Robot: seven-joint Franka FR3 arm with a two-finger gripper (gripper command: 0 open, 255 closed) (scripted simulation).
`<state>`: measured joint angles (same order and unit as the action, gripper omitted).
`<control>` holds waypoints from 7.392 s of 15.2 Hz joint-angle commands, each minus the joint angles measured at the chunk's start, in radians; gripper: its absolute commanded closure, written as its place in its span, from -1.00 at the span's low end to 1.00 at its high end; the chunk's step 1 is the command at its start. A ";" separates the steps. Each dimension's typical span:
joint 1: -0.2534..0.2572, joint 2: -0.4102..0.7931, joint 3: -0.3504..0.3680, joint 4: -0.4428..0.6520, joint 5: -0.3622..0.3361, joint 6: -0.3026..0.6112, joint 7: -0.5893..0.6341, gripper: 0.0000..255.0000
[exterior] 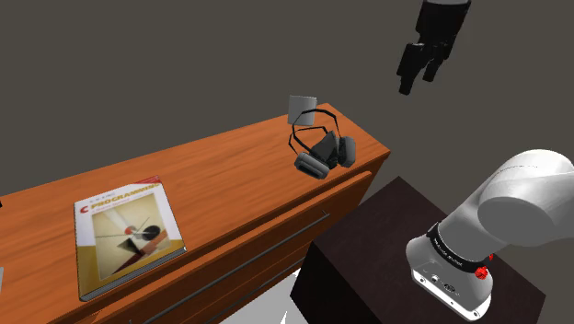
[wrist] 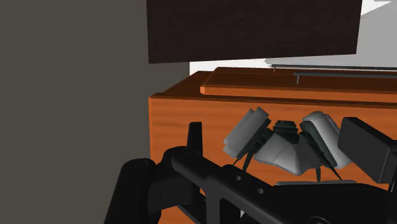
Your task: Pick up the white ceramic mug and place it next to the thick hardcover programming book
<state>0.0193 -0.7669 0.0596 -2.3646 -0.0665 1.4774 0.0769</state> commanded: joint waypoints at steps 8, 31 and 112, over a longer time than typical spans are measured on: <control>-0.018 0.254 -0.026 0.076 -0.012 0.177 -0.015 -1.00; -0.060 1.154 -0.069 0.785 0.016 0.356 -0.081 -1.00; -0.173 0.995 -0.119 0.339 0.419 0.807 -0.002 1.00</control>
<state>-0.1536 0.2284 -0.0595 -2.0257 0.3521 2.2843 0.0752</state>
